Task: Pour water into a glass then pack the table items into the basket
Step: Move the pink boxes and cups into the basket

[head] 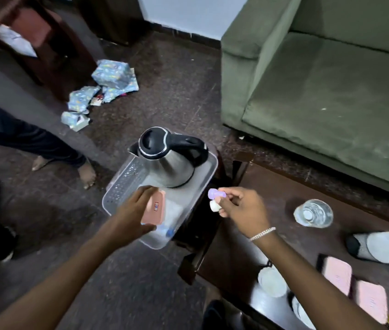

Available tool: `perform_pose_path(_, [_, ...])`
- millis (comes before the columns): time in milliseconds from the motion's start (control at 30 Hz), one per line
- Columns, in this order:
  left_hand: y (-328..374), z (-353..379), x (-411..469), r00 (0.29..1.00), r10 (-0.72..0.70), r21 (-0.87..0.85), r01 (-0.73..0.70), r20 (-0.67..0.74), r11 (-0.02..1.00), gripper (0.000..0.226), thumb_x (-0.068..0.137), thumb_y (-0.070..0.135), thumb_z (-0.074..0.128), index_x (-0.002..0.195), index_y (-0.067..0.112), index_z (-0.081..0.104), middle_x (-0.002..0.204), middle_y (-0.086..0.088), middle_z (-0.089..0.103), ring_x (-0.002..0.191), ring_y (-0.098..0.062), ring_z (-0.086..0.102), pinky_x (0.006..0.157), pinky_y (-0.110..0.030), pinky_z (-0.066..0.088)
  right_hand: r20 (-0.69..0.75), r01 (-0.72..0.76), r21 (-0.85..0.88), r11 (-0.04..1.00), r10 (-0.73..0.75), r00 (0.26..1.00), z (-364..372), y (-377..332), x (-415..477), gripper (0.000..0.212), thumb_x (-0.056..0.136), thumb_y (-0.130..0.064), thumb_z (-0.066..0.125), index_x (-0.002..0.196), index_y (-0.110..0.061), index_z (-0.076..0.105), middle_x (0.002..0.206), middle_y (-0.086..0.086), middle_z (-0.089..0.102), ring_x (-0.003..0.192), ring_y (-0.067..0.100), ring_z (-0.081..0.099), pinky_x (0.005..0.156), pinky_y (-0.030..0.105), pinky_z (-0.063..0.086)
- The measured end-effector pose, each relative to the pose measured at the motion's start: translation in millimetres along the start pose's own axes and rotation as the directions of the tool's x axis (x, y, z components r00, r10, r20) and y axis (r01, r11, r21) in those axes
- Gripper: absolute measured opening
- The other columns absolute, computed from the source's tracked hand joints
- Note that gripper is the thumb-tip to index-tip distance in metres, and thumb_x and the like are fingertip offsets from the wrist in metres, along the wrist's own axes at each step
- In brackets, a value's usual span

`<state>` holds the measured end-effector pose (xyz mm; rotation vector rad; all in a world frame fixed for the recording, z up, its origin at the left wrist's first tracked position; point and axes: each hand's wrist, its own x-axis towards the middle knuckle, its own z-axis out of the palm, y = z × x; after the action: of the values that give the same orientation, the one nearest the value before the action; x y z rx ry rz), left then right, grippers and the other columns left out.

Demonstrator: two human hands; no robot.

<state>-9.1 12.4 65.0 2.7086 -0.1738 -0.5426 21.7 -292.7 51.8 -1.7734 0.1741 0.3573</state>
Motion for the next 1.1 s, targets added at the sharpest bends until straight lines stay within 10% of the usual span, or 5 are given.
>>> perform_pose_path(300, [-65.2,4.9,21.2,0.985,-0.026,0.114,0.007,0.169,0.993,0.108,0.071,0.018,0.09,0.157,0.037,0.027,0.155,0.0,0.026,0.128,-0.03,0.055,0.101,-0.04,0.052,0.077,-0.077,-0.362,0.929,0.112,0.991,107.4,-6.7,36.3,0.017,0.08,-0.028,0.065,0.066,-0.019,0.067,0.066,-0.002,0.071,0.078,0.031,0.07,0.071,0.031,0.056])
perform_pose_path(533, [-72.0,25.0,47.4,0.971,0.021,0.158,-0.06,0.238,0.986,0.113,0.066,0.02,0.092,0.157,0.033,0.025,0.151,-0.004,0.03,0.125,-0.031,0.055,0.101,-0.04,0.048,0.056,-0.071,-0.63,0.774,0.136,0.989,148.2,9.8,37.0,0.022,0.091,-0.025,0.057,0.09,-0.004,0.062,0.104,0.023,0.065,0.093,0.044,0.063,0.074,0.038,0.049])
perform_pose_path(900, [-79.1,44.6,59.5,0.966,0.114,0.031,-0.124,0.233,0.992,0.112,0.064,0.029,0.094,0.153,0.031,0.027,0.148,0.006,0.036,0.12,-0.027,0.057,0.096,-0.042,0.051,0.039,-0.067,-0.608,0.791,0.114,0.993,156.2,7.5,53.9,0.024,0.09,-0.028,0.059,0.086,-0.006,0.067,0.093,0.02,0.071,0.09,0.04,0.064,0.072,0.037,0.049])
perform_pose_path(1100, [-77.1,44.3,58.8,0.964,0.182,-0.075,-0.171,0.195,0.982,0.101,0.059,0.021,0.092,0.147,0.019,0.041,0.138,0.002,0.048,0.121,-0.019,0.055,0.091,-0.021,0.039,0.088,-0.085,-0.537,0.839,0.155,0.984,169.3,3.6,52.9,0.017,0.084,-0.026,0.068,0.087,-0.01,0.07,0.092,0.016,0.073,0.089,0.035,0.067,0.077,0.037,0.056])
